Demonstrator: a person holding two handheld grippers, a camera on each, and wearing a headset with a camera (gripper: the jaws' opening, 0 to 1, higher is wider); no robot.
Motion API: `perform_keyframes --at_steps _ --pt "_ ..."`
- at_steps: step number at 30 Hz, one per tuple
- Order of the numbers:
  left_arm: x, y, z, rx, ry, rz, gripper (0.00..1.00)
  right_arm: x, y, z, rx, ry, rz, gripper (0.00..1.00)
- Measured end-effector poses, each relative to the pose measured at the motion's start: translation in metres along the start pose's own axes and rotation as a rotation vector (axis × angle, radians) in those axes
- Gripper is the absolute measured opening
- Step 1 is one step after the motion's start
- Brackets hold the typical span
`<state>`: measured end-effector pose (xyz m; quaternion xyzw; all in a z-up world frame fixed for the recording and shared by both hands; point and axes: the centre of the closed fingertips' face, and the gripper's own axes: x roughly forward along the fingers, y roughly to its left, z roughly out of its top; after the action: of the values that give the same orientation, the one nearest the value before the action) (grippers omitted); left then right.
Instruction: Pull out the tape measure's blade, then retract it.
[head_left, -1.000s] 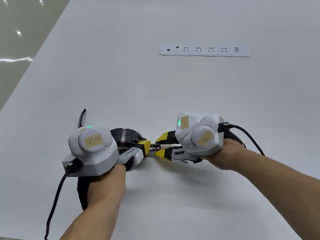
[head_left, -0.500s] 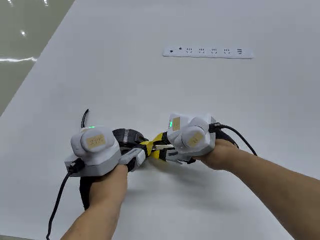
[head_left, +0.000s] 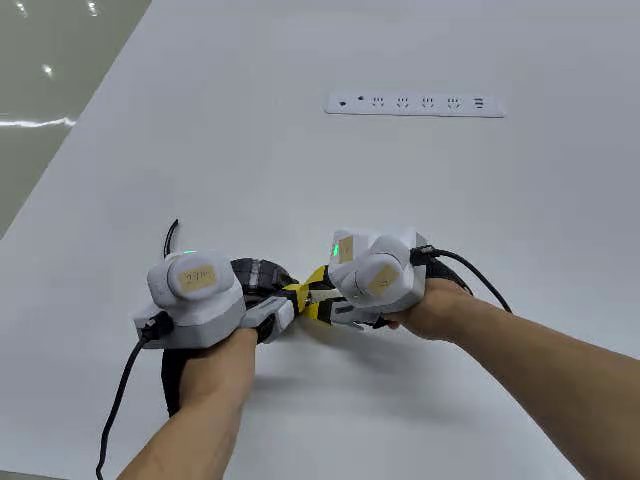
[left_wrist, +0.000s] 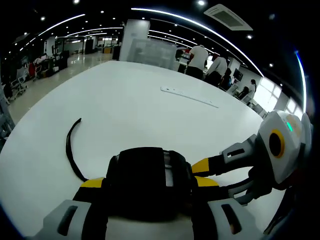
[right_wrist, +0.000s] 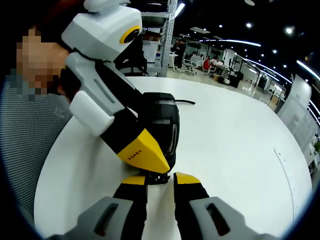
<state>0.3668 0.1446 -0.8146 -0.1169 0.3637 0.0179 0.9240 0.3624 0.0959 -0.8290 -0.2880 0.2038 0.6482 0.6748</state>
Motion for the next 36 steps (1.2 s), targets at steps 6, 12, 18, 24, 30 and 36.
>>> perform_keyframes --at_steps 6,12,18,24,30,36 --pt "-0.001 0.000 0.000 0.015 0.016 -0.010 0.65 -0.003 0.001 0.000 -0.004 0.009 0.002 0.24" --pt "-0.007 0.002 0.007 0.055 0.006 -0.024 0.66 -0.017 -0.003 -0.003 0.021 0.011 -0.022 0.30" --pt "-0.013 0.003 0.012 0.048 -0.005 -0.063 0.66 -0.032 -0.004 -0.016 0.031 0.030 -0.051 0.35" --pt "-0.019 0.005 0.014 0.095 -0.012 -0.106 0.68 -0.053 -0.009 -0.027 0.063 0.036 -0.098 0.40" --pt "-0.023 0.007 0.011 0.153 -0.003 -0.136 0.69 -0.077 -0.017 -0.042 0.107 0.047 -0.148 0.44" --pt "-0.028 0.005 0.010 0.180 -0.007 -0.204 0.71 -0.104 -0.024 -0.052 0.174 0.019 -0.218 0.50"
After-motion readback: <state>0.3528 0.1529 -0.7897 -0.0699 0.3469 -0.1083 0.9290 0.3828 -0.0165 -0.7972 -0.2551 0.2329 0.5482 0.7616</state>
